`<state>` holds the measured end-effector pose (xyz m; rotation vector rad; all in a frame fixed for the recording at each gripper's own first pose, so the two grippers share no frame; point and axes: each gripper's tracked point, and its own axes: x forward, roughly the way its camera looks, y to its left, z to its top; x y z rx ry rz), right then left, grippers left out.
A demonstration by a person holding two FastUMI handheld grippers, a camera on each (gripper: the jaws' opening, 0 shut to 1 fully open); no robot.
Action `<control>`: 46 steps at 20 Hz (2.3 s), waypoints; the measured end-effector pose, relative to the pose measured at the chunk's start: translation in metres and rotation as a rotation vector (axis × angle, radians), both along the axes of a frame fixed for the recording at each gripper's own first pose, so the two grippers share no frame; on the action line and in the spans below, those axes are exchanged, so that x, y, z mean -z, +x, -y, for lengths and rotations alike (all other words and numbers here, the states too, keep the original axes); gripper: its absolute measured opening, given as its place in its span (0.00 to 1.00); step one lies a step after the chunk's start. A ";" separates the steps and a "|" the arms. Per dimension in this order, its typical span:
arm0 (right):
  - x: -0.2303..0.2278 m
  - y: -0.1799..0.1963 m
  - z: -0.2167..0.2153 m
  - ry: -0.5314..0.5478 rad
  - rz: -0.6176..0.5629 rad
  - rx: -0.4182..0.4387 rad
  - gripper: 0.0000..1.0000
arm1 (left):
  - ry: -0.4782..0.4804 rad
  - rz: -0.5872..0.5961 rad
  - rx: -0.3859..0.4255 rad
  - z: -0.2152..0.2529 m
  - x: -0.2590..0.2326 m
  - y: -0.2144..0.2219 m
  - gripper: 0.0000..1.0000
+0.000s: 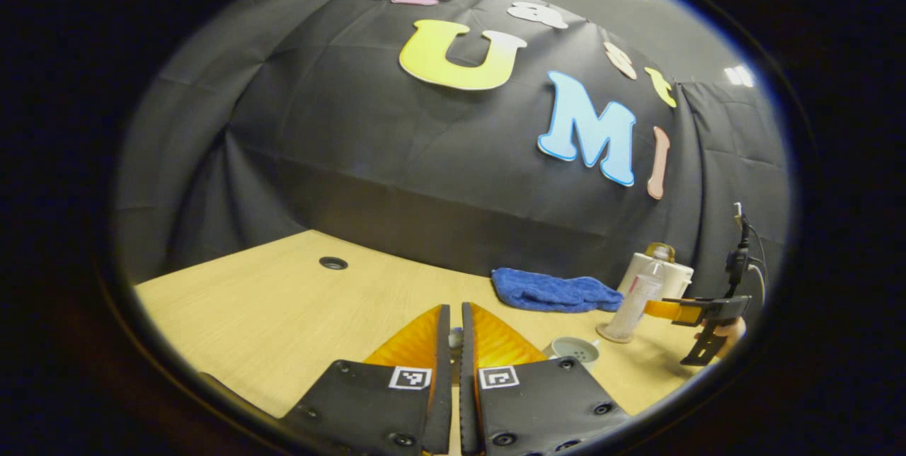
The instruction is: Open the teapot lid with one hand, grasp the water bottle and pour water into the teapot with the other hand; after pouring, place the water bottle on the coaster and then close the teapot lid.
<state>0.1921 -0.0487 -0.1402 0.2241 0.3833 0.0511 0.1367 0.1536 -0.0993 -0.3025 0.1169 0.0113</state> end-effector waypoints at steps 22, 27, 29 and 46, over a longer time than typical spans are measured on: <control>-0.035 -0.121 -0.015 -0.103 0.117 -0.017 0.90 | 0.263 -0.069 0.124 0.151 0.000 0.038 0.12; -0.044 -0.123 -0.022 -0.084 0.148 -0.036 0.90 | 0.306 -0.072 0.133 0.169 0.003 0.049 0.12; -0.043 -0.122 -0.022 -0.098 0.147 -0.037 0.90 | 0.308 -0.072 0.125 0.169 0.003 0.049 0.12; -0.039 -0.123 -0.034 -0.088 0.141 -0.073 0.90 | 0.270 -0.092 0.093 0.158 0.017 0.047 0.12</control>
